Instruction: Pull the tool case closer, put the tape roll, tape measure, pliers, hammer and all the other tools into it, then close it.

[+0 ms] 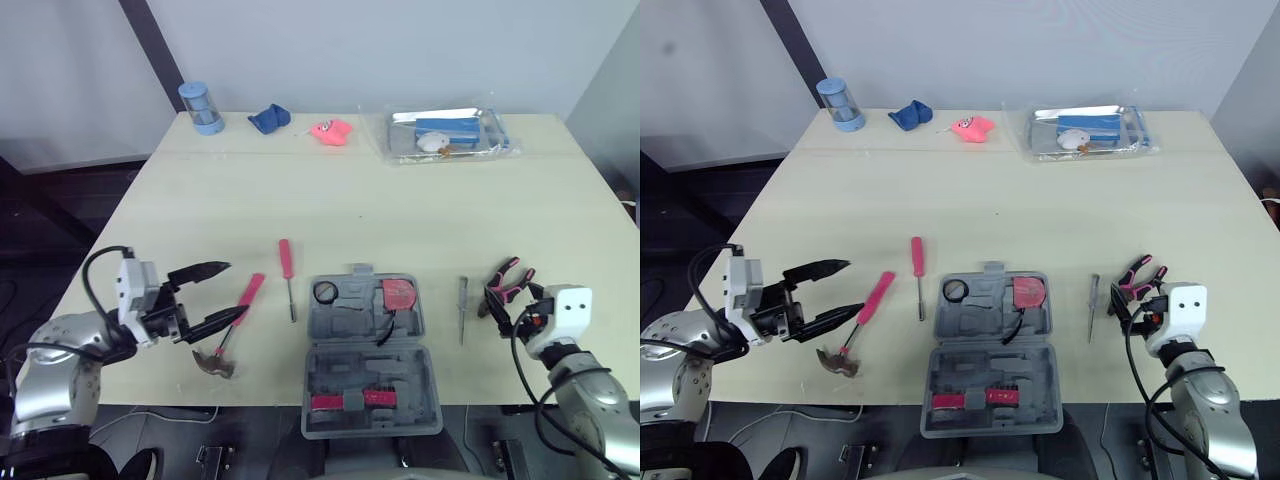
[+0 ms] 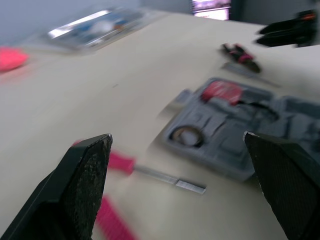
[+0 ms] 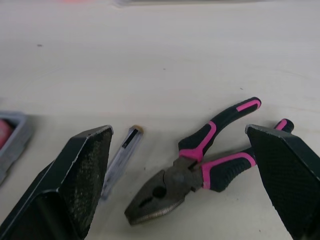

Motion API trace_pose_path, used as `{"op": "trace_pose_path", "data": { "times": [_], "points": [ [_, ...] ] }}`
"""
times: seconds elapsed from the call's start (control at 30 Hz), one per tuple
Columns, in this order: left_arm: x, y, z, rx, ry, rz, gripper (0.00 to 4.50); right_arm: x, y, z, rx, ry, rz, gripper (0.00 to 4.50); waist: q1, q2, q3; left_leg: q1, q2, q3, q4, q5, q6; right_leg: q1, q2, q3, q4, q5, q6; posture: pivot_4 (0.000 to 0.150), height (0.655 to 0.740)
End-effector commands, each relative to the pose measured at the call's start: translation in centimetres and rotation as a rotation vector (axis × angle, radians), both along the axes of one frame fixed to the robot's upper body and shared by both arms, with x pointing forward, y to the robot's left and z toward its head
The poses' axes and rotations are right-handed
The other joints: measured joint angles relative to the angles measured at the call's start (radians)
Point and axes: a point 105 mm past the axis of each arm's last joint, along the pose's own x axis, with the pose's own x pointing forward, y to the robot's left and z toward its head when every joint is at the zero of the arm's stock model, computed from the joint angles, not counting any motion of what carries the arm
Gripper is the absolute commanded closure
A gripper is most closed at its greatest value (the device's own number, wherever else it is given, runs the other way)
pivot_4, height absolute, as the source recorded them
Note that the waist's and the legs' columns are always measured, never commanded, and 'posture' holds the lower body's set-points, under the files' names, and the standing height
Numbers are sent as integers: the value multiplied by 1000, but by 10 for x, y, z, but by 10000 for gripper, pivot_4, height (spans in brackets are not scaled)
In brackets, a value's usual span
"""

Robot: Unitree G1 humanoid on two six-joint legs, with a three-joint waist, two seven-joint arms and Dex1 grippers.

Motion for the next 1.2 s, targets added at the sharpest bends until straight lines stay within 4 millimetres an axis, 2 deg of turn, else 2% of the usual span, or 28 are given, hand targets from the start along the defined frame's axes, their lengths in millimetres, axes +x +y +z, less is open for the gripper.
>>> {"op": "trace_pose_path", "data": {
  "times": [0.03,0.2,0.4,0.67,0.87,1.2],
  "points": [
    [-3,-24,21,1,-56,-128,0,2,-1,5,-30,-7,-78,262,0,0,0,0,0,0,0,0,0,0,0,0,0,0,0,1500,7400],
    [-11,-61,43,21,-97,-316,0,4,8,-13,-45,55,-116,262,0,0,0,-1,0,-1,0,0,0,0,0,0,0,0,0,1500,7400],
    [-19,-80,61,19,-135,-403,0,8,7,-27,-20,106,-183,262,-5,1,1,0,0,0,0,0,0,0,0,0,0,0,0,1500,7400],
    [-27,-83,65,20,-140,-423,0,11,2,-39,58,157,-275,262,-3,1,1,-1,0,0,0,0,0,0,0,0,-1,0,0,1500,7400],
    [-30,-81,64,16,-137,-420,0,13,-7,-40,91,162,-334,262,0,1,1,-1,0,0,-1,0,0,0,0,0,-1,0,0,1500,7400],
    [-28,-80,63,7,-141,-412,0,17,-10,-41,53,162,-311,262,-2,1,1,-1,0,0,-1,0,0,0,0,0,-2,0,0,1500,7400]
  ]
}}
